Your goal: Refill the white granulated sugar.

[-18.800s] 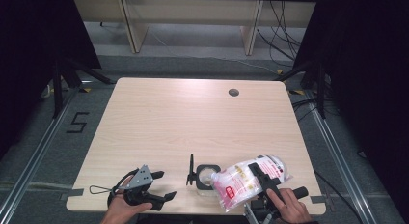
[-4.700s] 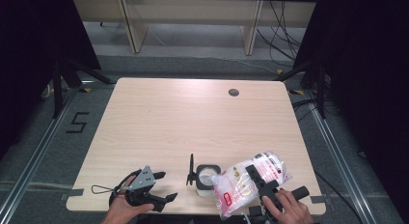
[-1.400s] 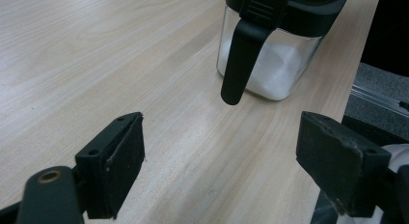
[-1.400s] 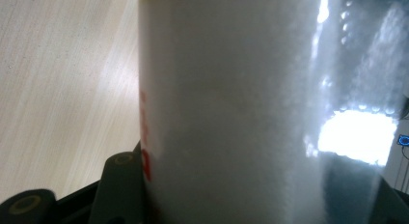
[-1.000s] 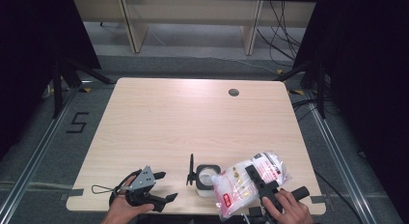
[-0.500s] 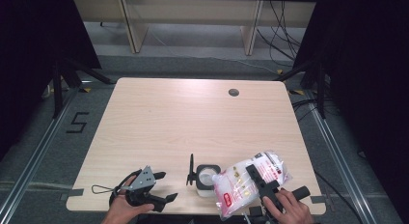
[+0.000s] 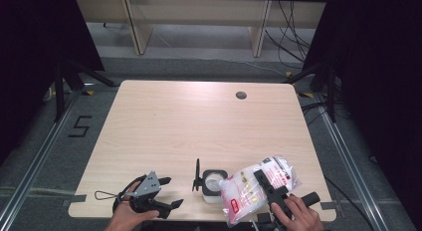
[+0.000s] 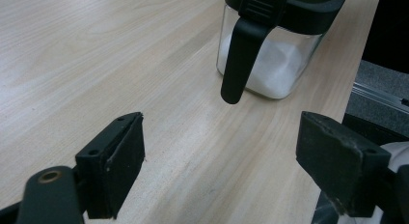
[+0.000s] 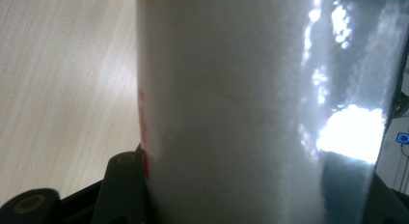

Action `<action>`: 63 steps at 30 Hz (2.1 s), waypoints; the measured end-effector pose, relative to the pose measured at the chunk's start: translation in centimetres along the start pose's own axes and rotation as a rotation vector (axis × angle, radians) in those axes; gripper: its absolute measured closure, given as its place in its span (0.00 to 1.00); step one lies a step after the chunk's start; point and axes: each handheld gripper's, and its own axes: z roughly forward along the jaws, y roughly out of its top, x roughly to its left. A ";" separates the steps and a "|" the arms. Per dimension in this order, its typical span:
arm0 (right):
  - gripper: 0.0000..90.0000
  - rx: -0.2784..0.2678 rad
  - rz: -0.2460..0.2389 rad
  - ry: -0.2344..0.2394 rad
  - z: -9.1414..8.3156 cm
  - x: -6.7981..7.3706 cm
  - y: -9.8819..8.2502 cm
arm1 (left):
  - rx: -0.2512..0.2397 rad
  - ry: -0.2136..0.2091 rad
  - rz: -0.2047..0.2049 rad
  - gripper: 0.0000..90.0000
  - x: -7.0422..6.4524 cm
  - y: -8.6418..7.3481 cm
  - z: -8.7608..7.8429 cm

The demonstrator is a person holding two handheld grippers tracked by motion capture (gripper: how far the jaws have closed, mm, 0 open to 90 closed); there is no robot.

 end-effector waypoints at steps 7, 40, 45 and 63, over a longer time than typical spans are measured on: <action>0.54 -0.002 0.001 0.005 0.0 0.0 0.0 | -0.004 -0.008 0.008 0.19 0.0 0.0 0.0; 0.55 0.000 0.000 0.004 0.0 0.0 0.0 | -0.003 -0.008 -0.009 0.19 -0.1 0.0 0.0; 0.55 0.002 -0.003 0.003 0.0 0.0 0.0 | -0.004 -0.008 -0.010 0.19 -0.1 0.0 0.0; 0.55 0.000 -0.003 0.000 -0.1 0.0 0.1 | -0.004 -0.007 -0.009 0.19 -0.1 0.0 0.0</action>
